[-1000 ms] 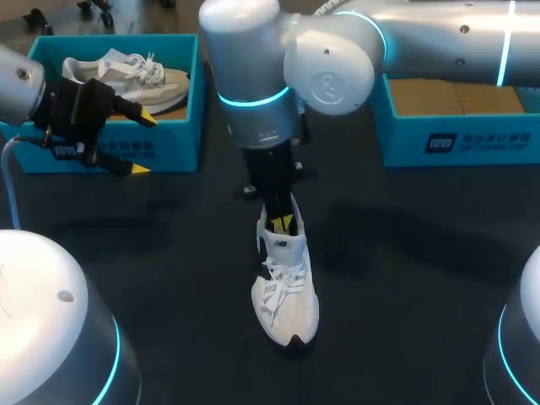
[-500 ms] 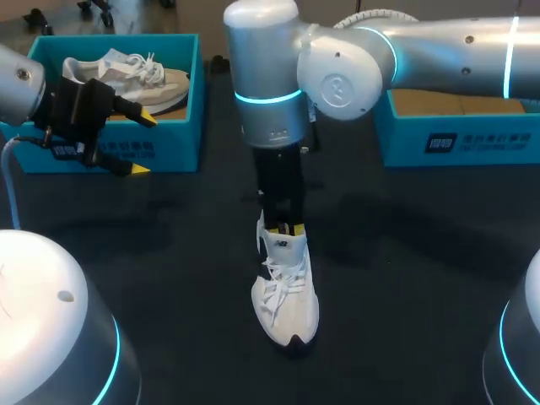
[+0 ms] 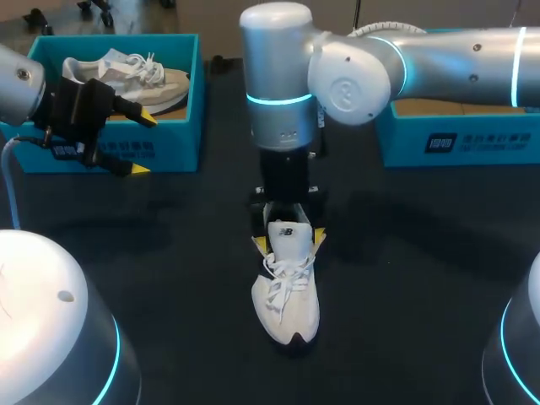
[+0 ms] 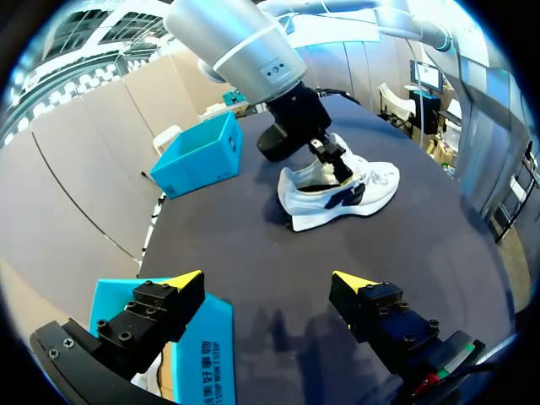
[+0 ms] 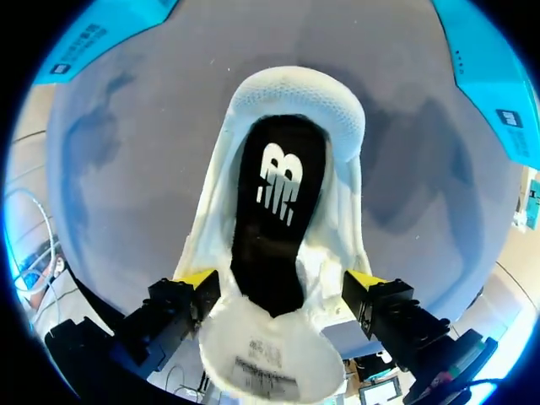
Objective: Take the shoe out of the shoebox, open the shoe tongue, remove and reinsert the insole, then place the shoe into the shoebox
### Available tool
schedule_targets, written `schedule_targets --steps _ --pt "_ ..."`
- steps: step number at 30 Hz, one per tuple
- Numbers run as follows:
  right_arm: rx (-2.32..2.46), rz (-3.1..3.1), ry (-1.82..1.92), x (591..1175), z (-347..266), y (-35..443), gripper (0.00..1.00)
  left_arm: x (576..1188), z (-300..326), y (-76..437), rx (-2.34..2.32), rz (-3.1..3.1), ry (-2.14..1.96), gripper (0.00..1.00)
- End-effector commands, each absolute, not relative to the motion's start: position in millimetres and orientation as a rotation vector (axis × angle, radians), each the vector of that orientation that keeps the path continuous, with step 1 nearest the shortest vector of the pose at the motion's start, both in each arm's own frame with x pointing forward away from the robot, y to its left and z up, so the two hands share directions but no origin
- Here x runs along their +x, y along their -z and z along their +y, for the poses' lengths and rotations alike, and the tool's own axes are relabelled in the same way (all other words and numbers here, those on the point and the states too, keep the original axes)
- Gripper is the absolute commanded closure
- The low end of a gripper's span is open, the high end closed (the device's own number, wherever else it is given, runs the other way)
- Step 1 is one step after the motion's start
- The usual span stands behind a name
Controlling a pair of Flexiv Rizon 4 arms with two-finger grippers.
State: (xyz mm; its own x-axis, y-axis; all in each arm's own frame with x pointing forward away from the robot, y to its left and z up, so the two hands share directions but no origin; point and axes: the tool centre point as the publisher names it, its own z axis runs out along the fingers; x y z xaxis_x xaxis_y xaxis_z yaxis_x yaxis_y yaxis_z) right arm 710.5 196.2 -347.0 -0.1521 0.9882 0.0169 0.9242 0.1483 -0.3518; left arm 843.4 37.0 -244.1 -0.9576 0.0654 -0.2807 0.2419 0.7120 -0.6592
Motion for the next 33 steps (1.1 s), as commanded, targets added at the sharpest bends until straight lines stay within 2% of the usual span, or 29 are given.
schedule_targets --steps 1,6,20,33 --pt "-1.878 -2.176 -0.359 710 195 345 0.0 843 37 244 0.245 2.684 1.078 0.0" --pt "-1.867 -2.137 -0.379 705 193 353 0.0 843 37 244 0.245 2.684 1.078 0.0" --pt "-1.946 -2.122 -0.388 694 196 327 0.0 843 37 244 0.245 2.684 1.078 0.0" --pt "-2.016 -2.071 -0.442 657 205 278 0.0 843 37 244 0.245 2.684 1.078 0.0"
